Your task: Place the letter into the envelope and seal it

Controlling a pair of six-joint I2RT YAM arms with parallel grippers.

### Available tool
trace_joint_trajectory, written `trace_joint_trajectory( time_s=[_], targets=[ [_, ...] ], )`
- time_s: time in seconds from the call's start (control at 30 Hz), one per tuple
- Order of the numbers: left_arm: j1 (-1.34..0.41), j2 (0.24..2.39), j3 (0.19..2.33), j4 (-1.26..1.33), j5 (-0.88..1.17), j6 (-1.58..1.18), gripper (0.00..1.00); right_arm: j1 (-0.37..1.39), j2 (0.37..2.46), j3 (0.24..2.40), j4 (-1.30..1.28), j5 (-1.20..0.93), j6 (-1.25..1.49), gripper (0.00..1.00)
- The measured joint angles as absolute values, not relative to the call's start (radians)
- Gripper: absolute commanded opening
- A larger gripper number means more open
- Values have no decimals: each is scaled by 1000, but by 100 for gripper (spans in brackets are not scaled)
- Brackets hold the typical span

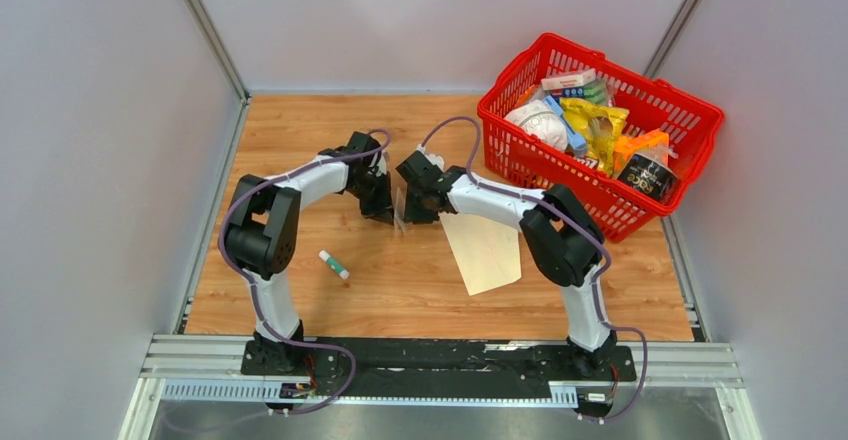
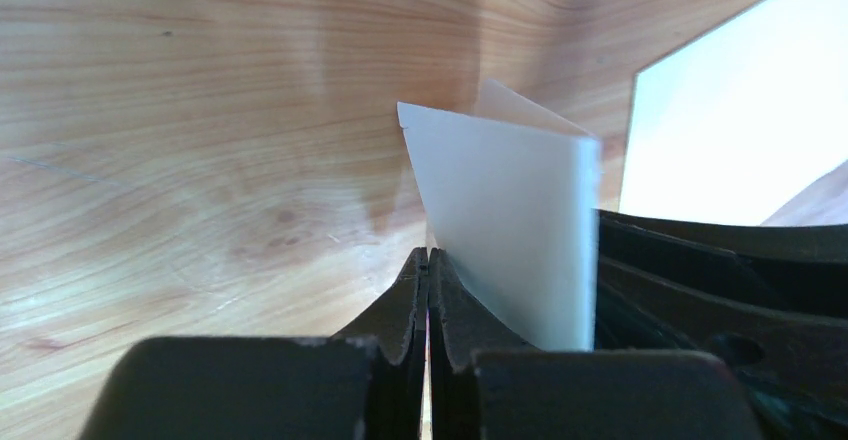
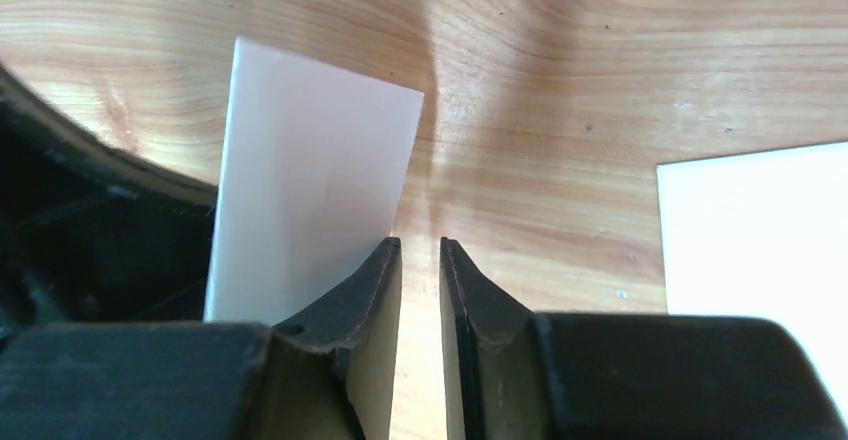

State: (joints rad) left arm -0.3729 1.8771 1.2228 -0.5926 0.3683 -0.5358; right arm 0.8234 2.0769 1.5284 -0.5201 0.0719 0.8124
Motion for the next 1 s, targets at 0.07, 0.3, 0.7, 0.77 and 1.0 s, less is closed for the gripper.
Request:
trace_joint_trajectory(
  time_s=[0.07,0.3,0.7,0.77,1.0],
  targets=[
    [-373,1869,1224,-588,389,-542,0,823,2046,1518,-529,79,806,24],
    [-373,1867,1234,-581,417,-545,0,823,2033,1514,-521,71,782,29],
    [-373,1934,1235,-582,450,-494,8,831,2092,1519,-525,67,683,36],
    [-371,1930,1222,-575,429,-493,8,833,2092,1519,-527,73,674,36],
    [-354,1874,1191,-591,356,-491,13,834,2094,1529,-543,91,660,36]
  ],
)
